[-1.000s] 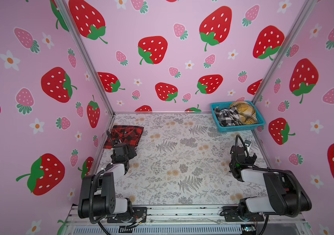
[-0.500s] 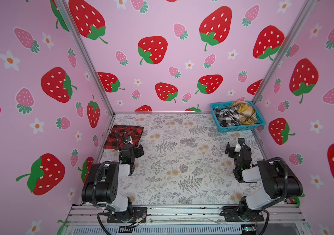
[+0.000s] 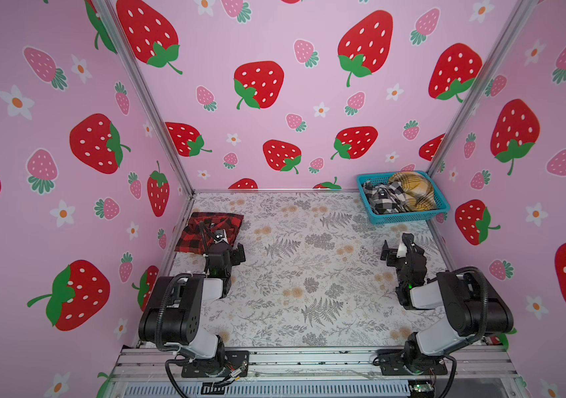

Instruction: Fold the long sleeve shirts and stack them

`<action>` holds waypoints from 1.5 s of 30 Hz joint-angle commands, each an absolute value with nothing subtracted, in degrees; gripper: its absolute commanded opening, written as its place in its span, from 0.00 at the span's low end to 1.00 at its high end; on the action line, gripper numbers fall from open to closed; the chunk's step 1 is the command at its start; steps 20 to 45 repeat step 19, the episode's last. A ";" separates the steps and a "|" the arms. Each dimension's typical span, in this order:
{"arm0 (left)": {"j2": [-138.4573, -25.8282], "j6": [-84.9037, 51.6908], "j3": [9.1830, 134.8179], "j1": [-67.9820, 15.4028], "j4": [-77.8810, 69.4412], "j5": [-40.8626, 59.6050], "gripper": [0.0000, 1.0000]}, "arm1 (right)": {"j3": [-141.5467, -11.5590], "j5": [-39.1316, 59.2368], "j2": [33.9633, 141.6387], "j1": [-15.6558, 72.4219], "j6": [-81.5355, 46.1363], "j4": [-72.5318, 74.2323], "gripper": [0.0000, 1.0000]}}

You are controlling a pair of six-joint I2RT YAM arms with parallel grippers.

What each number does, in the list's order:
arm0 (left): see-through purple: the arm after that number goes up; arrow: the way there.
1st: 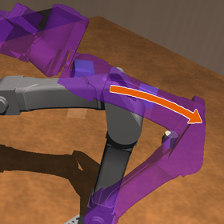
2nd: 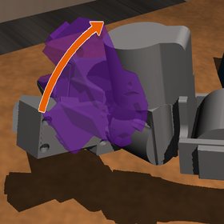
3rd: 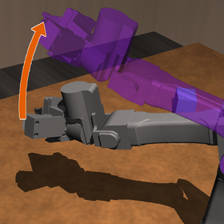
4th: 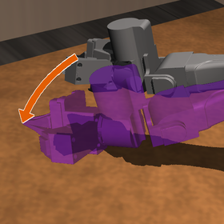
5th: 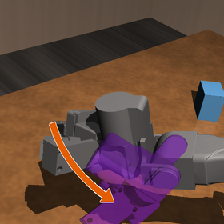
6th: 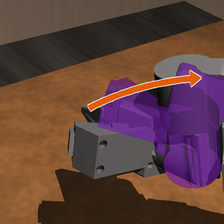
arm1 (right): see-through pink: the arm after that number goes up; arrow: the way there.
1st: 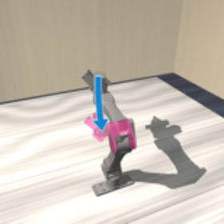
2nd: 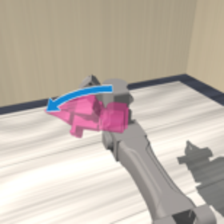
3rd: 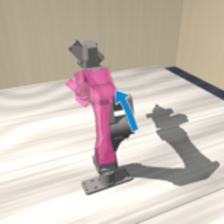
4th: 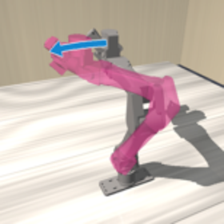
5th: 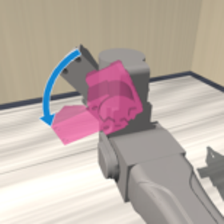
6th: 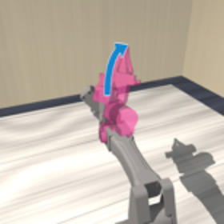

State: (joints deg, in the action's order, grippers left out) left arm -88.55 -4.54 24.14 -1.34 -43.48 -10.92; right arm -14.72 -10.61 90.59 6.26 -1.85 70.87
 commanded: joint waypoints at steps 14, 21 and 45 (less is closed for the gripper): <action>-89.02 -3.69 25.93 -1.12 -44.16 -11.33 0.99 | -15.12 -10.28 90.00 6.68 -1.14 72.11 0.99; -88.31 -3.67 24.65 -0.94 -45.71 -10.43 0.99 | -15.12 -10.21 90.00 6.72 -1.14 72.15 0.99; -88.31 -3.67 24.65 -0.94 -45.71 -10.43 0.99 | -15.12 -10.21 90.00 6.72 -1.14 72.15 0.99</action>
